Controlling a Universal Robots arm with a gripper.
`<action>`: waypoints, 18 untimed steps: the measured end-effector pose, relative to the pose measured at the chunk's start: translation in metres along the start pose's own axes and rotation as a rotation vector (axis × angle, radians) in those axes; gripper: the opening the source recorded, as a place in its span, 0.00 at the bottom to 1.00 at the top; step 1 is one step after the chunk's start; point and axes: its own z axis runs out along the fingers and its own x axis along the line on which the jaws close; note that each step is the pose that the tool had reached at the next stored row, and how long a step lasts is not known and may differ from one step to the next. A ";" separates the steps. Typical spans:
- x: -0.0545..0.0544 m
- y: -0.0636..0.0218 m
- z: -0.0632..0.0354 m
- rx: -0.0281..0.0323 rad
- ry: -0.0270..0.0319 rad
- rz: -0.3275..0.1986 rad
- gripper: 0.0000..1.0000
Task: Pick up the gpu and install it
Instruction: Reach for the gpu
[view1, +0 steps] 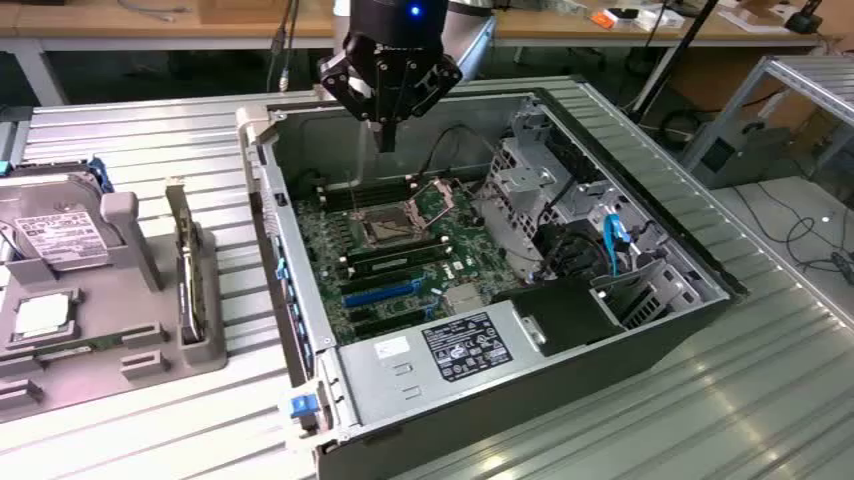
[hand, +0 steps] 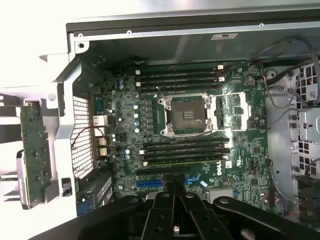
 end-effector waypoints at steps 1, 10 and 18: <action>0.001 -0.0001 -0.0001 0.0000 0.0000 0.000 0.11; 0.005 -0.0004 -0.0002 0.0000 0.0000 0.000 0.11; 0.013 -0.0009 -0.0003 -0.0001 -0.0001 0.000 0.11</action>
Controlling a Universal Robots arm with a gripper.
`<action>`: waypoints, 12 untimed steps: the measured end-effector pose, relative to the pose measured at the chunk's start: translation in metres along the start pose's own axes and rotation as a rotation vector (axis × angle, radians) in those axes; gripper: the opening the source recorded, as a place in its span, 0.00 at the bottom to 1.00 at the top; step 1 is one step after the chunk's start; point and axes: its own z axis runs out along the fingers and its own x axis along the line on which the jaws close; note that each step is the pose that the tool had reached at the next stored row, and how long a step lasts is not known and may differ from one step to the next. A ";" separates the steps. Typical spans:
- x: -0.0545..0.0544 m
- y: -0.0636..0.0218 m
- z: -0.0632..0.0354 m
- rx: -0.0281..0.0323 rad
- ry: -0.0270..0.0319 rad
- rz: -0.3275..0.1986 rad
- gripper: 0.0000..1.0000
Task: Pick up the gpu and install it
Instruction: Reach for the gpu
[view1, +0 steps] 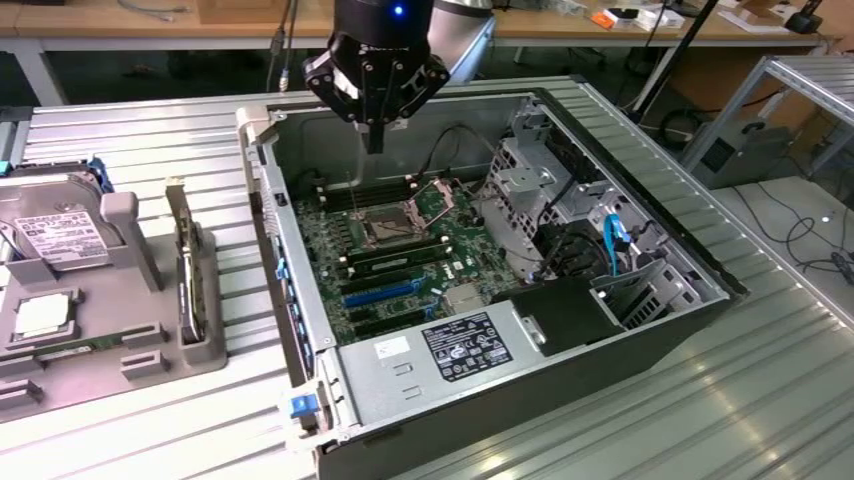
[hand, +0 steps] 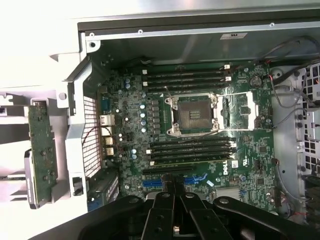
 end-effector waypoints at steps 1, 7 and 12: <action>0.001 -0.0001 -0.0001 0.0000 0.0000 0.000 0.11; 0.008 -0.0006 -0.0002 0.0001 0.0001 0.000 0.11; 0.014 -0.0011 -0.0004 0.0001 0.0000 0.000 0.11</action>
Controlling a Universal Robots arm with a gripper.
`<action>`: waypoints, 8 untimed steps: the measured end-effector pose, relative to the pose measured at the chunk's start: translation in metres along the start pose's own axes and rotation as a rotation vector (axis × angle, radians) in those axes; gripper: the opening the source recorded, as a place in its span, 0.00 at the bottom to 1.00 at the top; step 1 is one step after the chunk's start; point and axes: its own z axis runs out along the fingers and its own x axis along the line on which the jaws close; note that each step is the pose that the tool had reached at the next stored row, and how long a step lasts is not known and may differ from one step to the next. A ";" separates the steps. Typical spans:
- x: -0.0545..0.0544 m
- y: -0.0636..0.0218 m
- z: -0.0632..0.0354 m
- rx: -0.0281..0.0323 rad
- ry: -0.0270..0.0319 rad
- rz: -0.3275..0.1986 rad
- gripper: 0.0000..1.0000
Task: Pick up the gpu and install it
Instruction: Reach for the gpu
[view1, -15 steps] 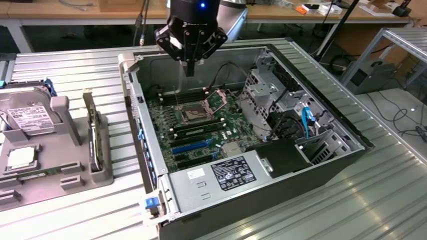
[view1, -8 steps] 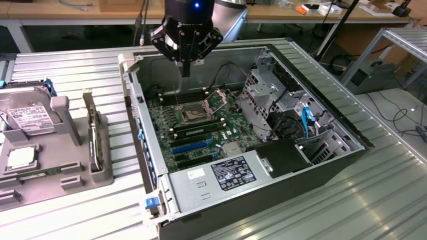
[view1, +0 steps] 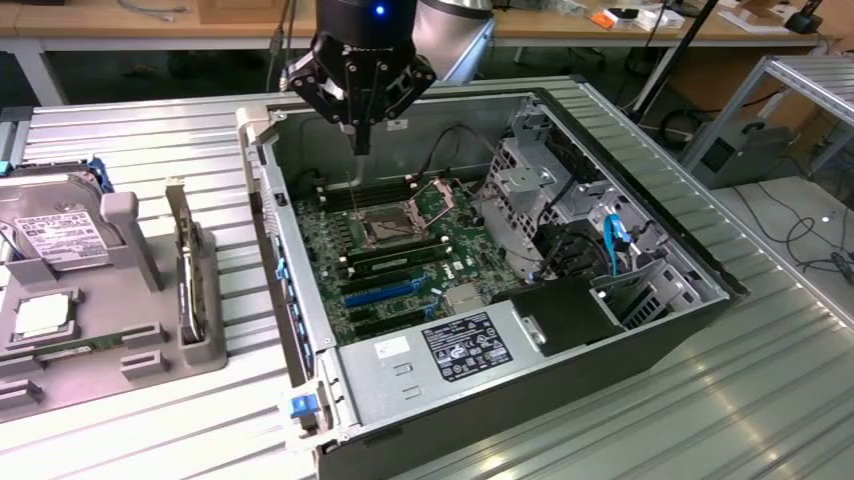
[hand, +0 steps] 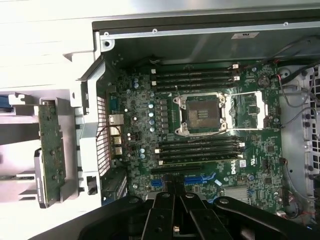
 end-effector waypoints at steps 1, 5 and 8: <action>0.001 -0.0001 0.0000 0.0000 0.0000 0.000 0.11; 0.005 -0.0004 -0.0001 -0.0001 -0.0001 0.000 0.11; 0.008 -0.0006 -0.0002 0.0000 0.0000 0.000 0.11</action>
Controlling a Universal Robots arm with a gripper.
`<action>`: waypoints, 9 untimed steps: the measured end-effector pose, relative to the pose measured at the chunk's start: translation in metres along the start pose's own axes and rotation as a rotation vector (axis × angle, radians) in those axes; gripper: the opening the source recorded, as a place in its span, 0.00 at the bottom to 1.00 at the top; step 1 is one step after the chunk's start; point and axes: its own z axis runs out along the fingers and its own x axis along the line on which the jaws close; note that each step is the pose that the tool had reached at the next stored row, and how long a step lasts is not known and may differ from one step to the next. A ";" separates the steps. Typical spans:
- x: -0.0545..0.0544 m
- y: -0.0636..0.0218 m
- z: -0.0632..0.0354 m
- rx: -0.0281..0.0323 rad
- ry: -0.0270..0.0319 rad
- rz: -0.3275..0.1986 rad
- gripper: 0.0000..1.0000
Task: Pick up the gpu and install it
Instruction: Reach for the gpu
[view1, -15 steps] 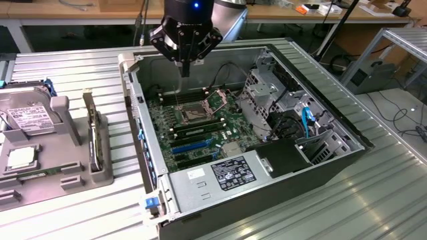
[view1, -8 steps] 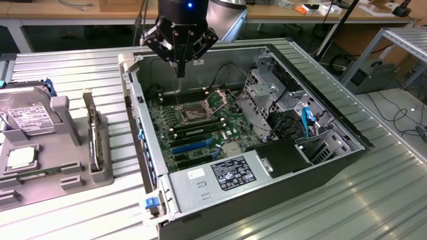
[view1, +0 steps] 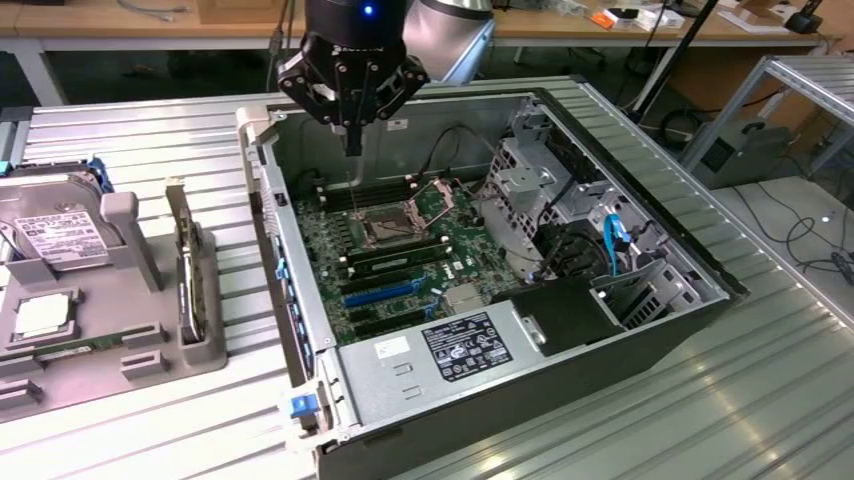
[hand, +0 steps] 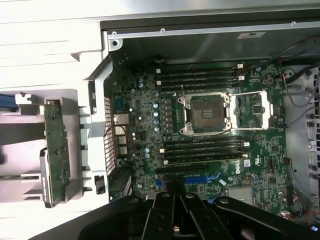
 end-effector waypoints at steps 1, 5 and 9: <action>0.001 -0.0001 0.0000 0.0000 0.0000 0.000 0.11; 0.005 -0.0004 -0.0001 0.0000 0.0000 0.000 0.11; 0.008 -0.0006 -0.0002 0.0000 0.0000 0.000 0.11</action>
